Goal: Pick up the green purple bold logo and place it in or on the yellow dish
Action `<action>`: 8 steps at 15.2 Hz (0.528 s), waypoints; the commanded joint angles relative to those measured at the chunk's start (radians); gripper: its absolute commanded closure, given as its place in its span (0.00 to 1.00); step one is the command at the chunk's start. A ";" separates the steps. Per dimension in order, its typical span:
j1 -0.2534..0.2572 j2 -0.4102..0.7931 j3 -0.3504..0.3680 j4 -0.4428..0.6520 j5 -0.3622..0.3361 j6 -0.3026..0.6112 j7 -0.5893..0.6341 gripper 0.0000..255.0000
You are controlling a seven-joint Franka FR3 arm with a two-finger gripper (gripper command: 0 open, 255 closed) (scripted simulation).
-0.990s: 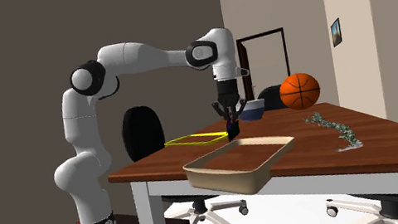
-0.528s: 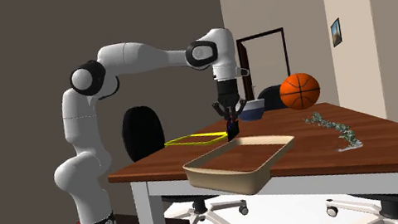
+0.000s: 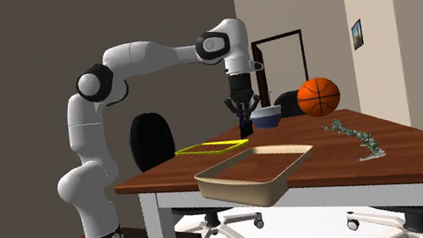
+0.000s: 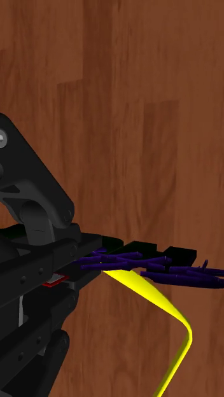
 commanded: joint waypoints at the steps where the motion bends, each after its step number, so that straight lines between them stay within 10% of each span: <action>1: 0.000 0.003 0.000 0.031 0.000 -0.028 0.004 1.00; 8: 0.000 0.039 0.001 0.175 -0.001 -0.136 0.014 1.00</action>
